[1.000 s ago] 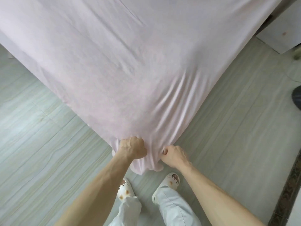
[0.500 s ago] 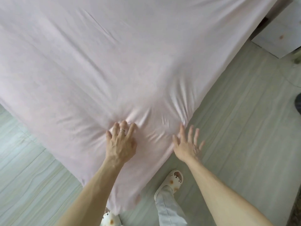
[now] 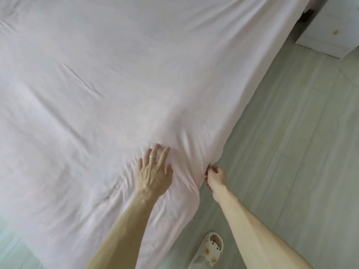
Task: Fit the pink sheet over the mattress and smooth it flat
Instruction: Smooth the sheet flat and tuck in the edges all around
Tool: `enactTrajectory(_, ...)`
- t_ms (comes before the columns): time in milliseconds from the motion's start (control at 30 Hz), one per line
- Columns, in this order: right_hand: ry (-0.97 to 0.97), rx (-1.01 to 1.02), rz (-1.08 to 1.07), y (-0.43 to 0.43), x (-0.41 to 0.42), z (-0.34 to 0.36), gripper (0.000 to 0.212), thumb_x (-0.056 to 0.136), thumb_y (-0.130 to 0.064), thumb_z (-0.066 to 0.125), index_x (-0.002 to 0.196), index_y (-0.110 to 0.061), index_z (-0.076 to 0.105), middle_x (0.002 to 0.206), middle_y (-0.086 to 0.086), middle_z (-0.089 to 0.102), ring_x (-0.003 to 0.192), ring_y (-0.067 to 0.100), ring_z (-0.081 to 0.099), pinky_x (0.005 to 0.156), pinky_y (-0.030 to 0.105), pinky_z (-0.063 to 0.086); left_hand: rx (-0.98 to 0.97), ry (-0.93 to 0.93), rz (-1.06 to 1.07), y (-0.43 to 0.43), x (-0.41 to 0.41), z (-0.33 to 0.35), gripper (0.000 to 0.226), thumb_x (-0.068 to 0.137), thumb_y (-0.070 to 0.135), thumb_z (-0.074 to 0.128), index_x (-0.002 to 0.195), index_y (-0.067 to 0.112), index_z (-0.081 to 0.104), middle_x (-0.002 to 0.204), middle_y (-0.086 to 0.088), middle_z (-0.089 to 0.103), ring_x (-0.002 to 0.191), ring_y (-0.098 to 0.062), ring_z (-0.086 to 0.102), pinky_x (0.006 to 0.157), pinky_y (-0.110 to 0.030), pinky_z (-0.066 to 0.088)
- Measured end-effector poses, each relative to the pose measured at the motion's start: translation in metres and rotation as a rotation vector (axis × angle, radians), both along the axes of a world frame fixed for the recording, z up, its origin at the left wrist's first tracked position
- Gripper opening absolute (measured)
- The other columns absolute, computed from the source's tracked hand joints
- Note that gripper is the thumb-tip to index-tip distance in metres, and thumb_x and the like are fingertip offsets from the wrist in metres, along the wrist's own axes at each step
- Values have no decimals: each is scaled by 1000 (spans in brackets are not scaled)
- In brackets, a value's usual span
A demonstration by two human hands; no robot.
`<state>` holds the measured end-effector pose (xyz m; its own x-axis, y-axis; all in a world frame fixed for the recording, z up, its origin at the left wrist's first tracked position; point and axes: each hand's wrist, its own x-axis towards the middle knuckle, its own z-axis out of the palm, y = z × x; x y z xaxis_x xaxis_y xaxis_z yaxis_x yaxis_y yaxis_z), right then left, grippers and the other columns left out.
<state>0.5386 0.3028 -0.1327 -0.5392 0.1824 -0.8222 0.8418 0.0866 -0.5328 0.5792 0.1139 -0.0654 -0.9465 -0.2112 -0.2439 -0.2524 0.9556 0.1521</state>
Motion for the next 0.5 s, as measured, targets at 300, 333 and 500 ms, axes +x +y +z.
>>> enactTrajectory(300, -54, 184, 158, 34, -18, -10, 28, 98, -24, 41, 106, -2, 56, 95, 14, 66, 85, 33, 65, 76, 41, 54, -203, -156, 14, 36, -55, -2, 44, 94, 52, 40, 135, 34, 41, 144, -9, 44, 123, -34, 46, 97, -39, 41)
enactTrajectory(333, -88, 140, 123, 31, -18, -12, 29, 96, -26, 41, 107, -4, 56, 97, 15, 68, 86, 35, 68, 79, 46, 57, -240, -173, 6, 40, -62, -1, 43, 95, 51, 40, 133, 32, 41, 142, -11, 44, 120, -32, 47, 95, -38, 41)
enactTrajectory(500, -133, -52, 54, 24, -39, 5, 17, 95, -18, 44, 105, -14, 57, 93, 7, 68, 81, 22, 67, 79, 41, 60, -205, -63, -77, 46, -87, 0, 40, 88, 39, 56, 127, 29, 55, 136, -7, 49, 119, -26, 52, 95, -41, 43)
